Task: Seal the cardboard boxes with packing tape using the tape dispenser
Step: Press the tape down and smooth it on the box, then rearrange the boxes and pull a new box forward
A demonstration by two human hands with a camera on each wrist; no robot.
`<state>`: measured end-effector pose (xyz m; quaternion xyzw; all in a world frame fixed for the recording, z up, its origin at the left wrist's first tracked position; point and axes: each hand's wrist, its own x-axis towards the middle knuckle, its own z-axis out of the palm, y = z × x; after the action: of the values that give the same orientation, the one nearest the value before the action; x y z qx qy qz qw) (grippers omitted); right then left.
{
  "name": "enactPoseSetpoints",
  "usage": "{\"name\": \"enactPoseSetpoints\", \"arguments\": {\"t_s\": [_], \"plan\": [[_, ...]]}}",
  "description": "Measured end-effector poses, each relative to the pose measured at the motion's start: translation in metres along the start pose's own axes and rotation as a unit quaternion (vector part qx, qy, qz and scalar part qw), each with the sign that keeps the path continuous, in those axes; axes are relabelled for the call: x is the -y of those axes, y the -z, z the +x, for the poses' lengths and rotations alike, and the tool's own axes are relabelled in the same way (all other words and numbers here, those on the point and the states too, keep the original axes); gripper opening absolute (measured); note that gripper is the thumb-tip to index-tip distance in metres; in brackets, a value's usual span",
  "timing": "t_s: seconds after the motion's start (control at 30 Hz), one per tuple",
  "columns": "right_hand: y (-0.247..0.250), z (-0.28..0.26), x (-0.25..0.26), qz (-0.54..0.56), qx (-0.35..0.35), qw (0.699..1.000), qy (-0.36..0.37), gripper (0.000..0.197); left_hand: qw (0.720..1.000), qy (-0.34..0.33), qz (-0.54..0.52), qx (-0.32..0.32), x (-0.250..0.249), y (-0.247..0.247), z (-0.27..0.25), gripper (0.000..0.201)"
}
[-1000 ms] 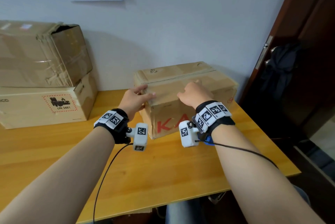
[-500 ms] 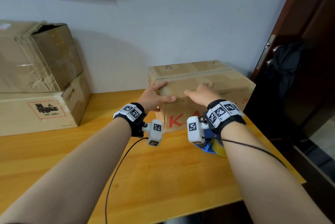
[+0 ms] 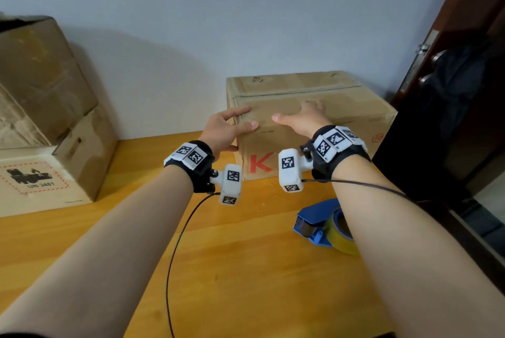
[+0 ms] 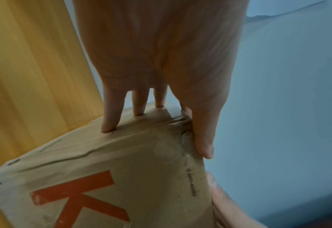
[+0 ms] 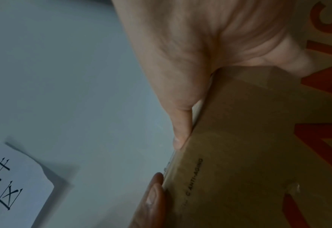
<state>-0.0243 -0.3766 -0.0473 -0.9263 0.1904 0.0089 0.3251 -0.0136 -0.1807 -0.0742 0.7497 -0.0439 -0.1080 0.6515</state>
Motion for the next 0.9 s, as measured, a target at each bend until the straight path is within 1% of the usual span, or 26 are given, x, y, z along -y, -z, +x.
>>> {"name": "enactPoseSetpoints", "arguments": {"t_s": [0.2, 0.27, 0.37, 0.43, 0.5, 0.53, 0.6, 0.63, 0.73, 0.77, 0.83, 0.9], "plan": [[-0.005, 0.001, 0.0, 0.019, -0.007, 1.0, -0.007, 0.099, 1.0, 0.003, -0.018, 0.01, -0.001, 0.002, 0.001, 0.049], [-0.009, -0.005, 0.002, 0.014, -0.008, 1.0, -0.003, 0.09, 1.0, -0.005, 0.006, 0.012, -0.002, 0.001, -0.003, 0.049], [-0.021, -0.016, 0.007, 0.002, -0.018, 1.0, 0.012, 0.07, 0.998, -0.02, 0.063, 0.013, -0.003, -0.001, -0.012, 0.05], [-0.026, -0.024, 0.012, -0.035, -0.024, 0.999, 0.016, 0.059, 0.995, -0.028, 0.099, 0.006, -0.005, 0.001, -0.017, 0.045], [-0.027, -0.03, 0.019, -0.083, -0.021, 0.996, 0.014, 0.054, 0.989, -0.054, 0.138, -0.024, -0.009, 0.011, -0.024, 0.038], [-0.024, -0.034, 0.026, -0.108, -0.01, 0.994, 0.013, 0.051, 0.983, -0.078, 0.156, -0.049, -0.013, 0.02, -0.027, 0.036], [-0.016, -0.043, 0.041, -0.171, 0.027, 0.985, 0.023, 0.033, 0.969, -0.125, 0.182, -0.108, -0.024, 0.041, -0.034, 0.032], [-0.013, -0.049, 0.053, -0.186, 0.048, 0.981, 0.034, 0.027, 0.962, -0.14, 0.193, -0.134, -0.032, 0.052, -0.039, 0.032], [-0.005, -0.066, 0.092, -0.212, 0.077, 0.97, 0.087, 0.021, 0.941, -0.157, 0.222, -0.199, -0.058, 0.086, -0.055, 0.033], [-0.004, -0.071, 0.106, -0.214, 0.081, 0.967, 0.11, 0.024, 0.932, -0.167, 0.235, -0.219, -0.067, 0.097, -0.062, 0.035], [-0.005, -0.077, 0.129, -0.193, 0.073, 0.968, 0.142, 0.034, 0.907, -0.193, 0.27, -0.259, -0.08, 0.12, -0.075, 0.039], [-0.006, -0.082, 0.148, -0.158, 0.069, 0.97, 0.171, 0.03, 0.876, -0.206, 0.308, -0.309, -0.093, 0.143, -0.086, 0.042]]}}
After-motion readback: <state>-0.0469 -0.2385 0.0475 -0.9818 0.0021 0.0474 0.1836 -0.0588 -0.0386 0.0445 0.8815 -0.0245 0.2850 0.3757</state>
